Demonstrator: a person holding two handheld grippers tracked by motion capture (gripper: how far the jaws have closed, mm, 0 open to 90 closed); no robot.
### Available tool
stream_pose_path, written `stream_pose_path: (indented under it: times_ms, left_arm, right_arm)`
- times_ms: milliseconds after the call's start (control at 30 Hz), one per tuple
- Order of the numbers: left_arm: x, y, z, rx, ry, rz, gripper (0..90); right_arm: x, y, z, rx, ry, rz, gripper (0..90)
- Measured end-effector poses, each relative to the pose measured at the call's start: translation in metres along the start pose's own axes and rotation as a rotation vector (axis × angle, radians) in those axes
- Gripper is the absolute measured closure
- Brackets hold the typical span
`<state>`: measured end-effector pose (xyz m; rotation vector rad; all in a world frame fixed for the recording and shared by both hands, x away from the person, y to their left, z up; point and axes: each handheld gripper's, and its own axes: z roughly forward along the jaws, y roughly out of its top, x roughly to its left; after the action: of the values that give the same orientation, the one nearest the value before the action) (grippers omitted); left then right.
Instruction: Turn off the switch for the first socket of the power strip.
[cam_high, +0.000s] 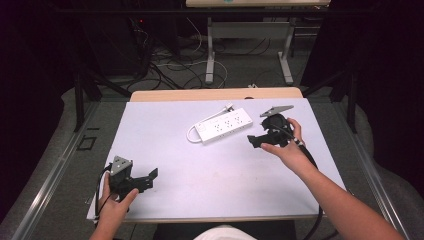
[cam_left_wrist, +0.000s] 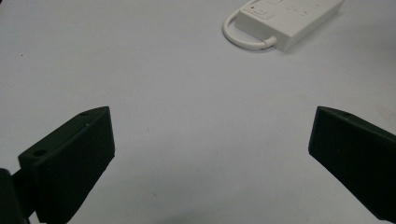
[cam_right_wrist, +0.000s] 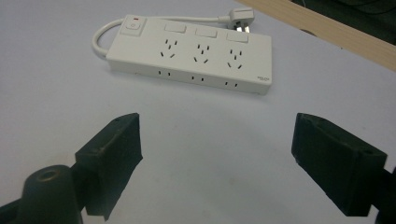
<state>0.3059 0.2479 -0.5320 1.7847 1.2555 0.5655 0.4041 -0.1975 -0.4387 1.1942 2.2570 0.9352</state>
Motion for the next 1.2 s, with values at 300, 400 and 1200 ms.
stream_pose_path:
  times_ms: [300,400,1200]
  left_arm:
    - [0.001,0.000,0.000,-0.001,0.003,-0.003,0.2]
    - [0.001,0.000,0.000,-0.001,0.002,-0.003,0.3]
    - [0.001,-0.002,0.001,0.023,0.011,0.013,0.3]
  right_arm:
    - [0.001,0.013,0.010,0.027,0.013,-0.021,15.5]
    - [0.001,0.018,0.014,0.027,0.010,-0.030,15.6]
    - [0.004,0.056,0.043,0.070,0.014,-0.010,17.8]
